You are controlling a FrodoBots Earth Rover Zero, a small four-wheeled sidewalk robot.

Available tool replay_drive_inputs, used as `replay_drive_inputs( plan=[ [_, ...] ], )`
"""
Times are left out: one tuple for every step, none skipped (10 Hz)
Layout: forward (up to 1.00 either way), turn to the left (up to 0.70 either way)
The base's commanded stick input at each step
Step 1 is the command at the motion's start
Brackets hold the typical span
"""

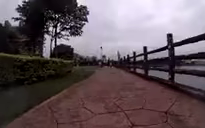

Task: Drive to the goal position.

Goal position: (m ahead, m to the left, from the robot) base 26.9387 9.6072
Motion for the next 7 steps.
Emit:
replay_drive_inputs(
  plan=[
    [1.0,0.0],
    [1.0,0.0],
    [1.0,0.0],
    [1.0,0.0],
    [1.0,0.0],
    [1.0,0.0],
    [1.0,0.0]
  ],
)
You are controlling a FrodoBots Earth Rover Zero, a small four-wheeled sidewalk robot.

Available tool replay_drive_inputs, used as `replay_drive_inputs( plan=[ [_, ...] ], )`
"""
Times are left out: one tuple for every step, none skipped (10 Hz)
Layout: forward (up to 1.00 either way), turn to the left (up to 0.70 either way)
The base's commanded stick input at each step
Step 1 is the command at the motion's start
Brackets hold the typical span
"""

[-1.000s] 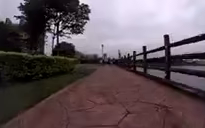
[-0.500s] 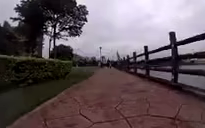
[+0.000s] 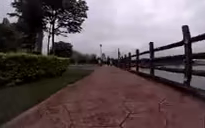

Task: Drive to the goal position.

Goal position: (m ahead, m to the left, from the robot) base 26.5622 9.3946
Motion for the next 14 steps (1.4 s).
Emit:
replay_drive_inputs(
  plan=[
    [1.0,0.0],
    [1.0,0.0],
    [1.0,0.0],
    [1.0,0.0],
    [1.0,0.0],
    [1.0,0.0],
    [1.0,0.0],
    [1.0,0.0],
    [1.0,0.0],
    [1.0,0.0],
    [1.0,0.0],
    [1.0,0.0],
    [1.0,0.0],
    [1.0,0.0]
  ],
)
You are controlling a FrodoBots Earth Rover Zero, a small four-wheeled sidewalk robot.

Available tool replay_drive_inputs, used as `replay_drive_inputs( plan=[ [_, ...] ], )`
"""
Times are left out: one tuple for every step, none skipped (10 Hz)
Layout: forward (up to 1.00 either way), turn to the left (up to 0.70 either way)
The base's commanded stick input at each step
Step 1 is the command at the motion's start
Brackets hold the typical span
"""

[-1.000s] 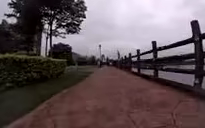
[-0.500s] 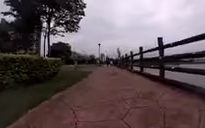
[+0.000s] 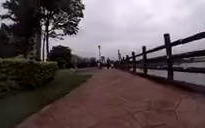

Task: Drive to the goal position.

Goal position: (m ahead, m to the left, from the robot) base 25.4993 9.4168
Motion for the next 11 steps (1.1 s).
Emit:
replay_drive_inputs(
  plan=[
    [1.0,0.0],
    [1.0,0.0],
    [1.0,0.0],
    [1.0,0.0],
    [1.0,0.0],
    [1.0,0.0],
    [1.0,0.0],
    [1.0,0.0],
    [1.0,0.0],
    [1.0,0.0],
    [1.0,0.0]
  ],
)
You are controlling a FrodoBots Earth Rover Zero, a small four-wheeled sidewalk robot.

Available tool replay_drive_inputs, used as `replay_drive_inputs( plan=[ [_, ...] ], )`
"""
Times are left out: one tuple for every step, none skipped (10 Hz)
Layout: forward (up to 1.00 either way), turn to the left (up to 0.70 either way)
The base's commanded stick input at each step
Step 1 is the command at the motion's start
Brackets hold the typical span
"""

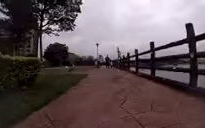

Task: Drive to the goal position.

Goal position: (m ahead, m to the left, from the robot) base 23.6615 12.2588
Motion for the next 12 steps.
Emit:
replay_drive_inputs(
  plan=[
    [1.0,0.0],
    [1.0,0.0],
    [1.0,0.0],
    [1.0,0.0],
    [1.0,0.0],
    [1.0,0.0],
    [1.0,0.0],
    [1.0,0.0],
    [1.0,0.0],
    [1.0,0.0],
    [1.0,0.0],
    [1.0,0.0]
  ],
)
